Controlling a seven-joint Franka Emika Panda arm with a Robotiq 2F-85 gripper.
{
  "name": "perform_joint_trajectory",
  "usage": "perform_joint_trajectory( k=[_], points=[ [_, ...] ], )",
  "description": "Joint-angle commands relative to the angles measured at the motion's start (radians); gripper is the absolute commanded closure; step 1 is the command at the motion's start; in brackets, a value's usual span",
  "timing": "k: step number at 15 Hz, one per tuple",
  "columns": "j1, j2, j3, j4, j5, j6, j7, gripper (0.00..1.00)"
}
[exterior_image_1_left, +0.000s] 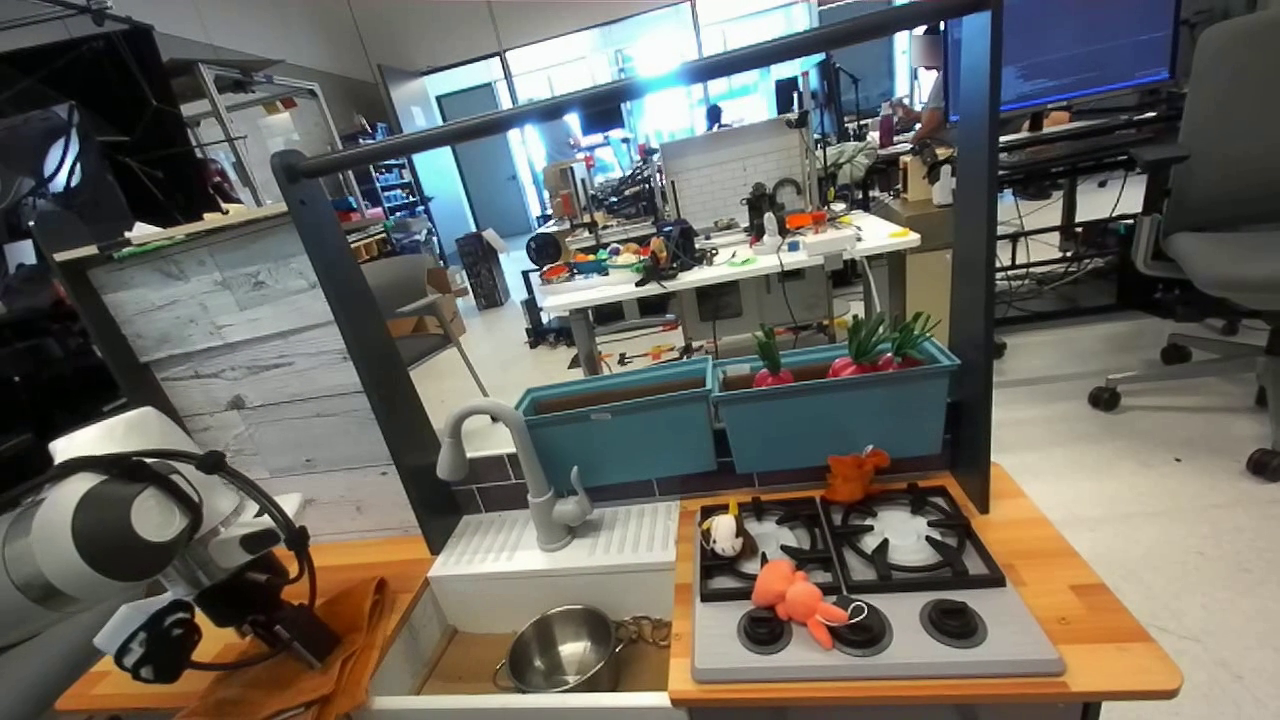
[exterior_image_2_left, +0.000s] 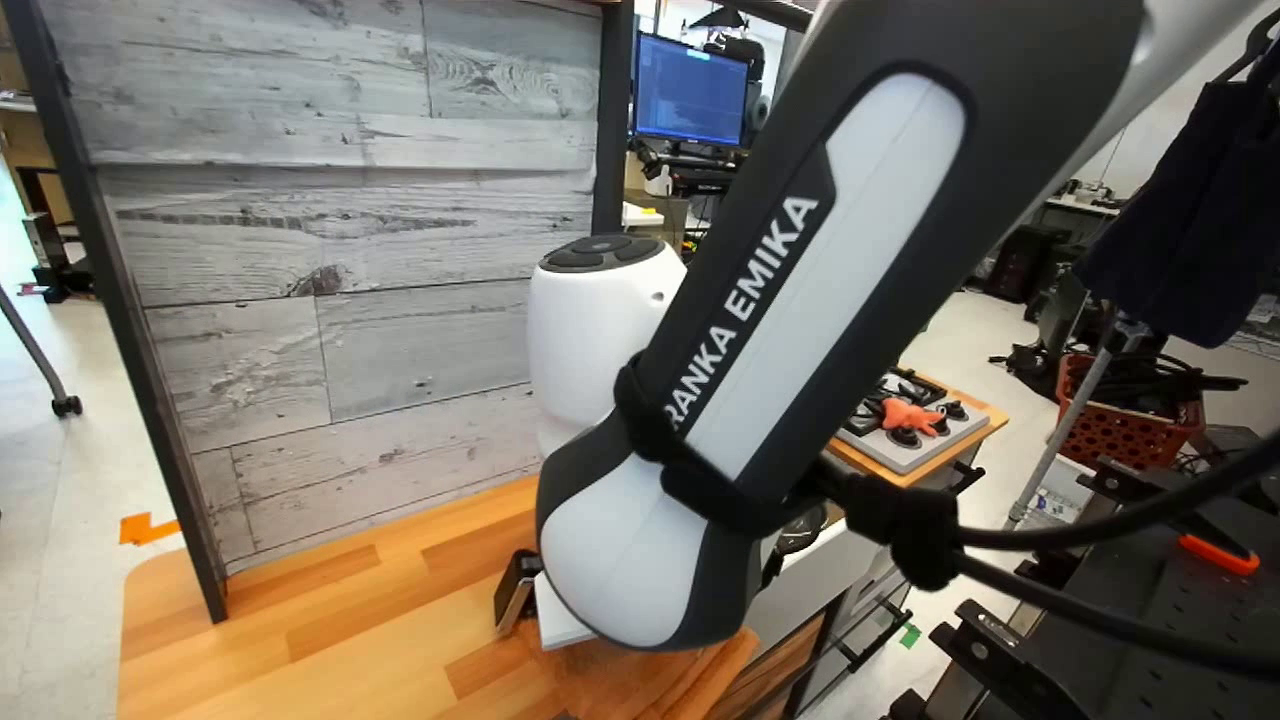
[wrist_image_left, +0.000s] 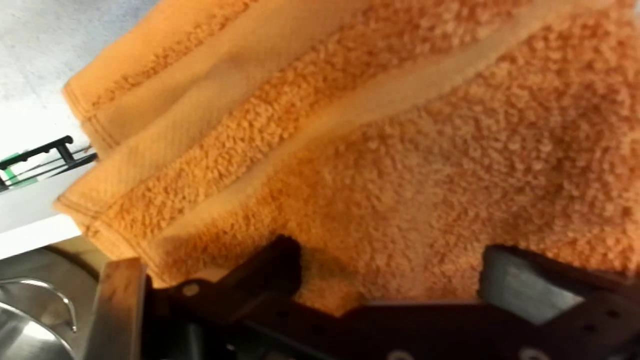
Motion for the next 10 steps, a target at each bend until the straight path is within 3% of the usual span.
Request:
perform_joint_trajectory(
  k=[1,6,10],
  points=[
    [0.069,0.094,0.022,0.127,-0.016,0.021,0.032,0.00],
    [0.192,0.221,-0.037,0.388,-0.024,-0.061,0.113,0.00],
    [0.146,0.291,-0.114,0.515,-0.029,-0.106,0.187,0.00]
  ],
)
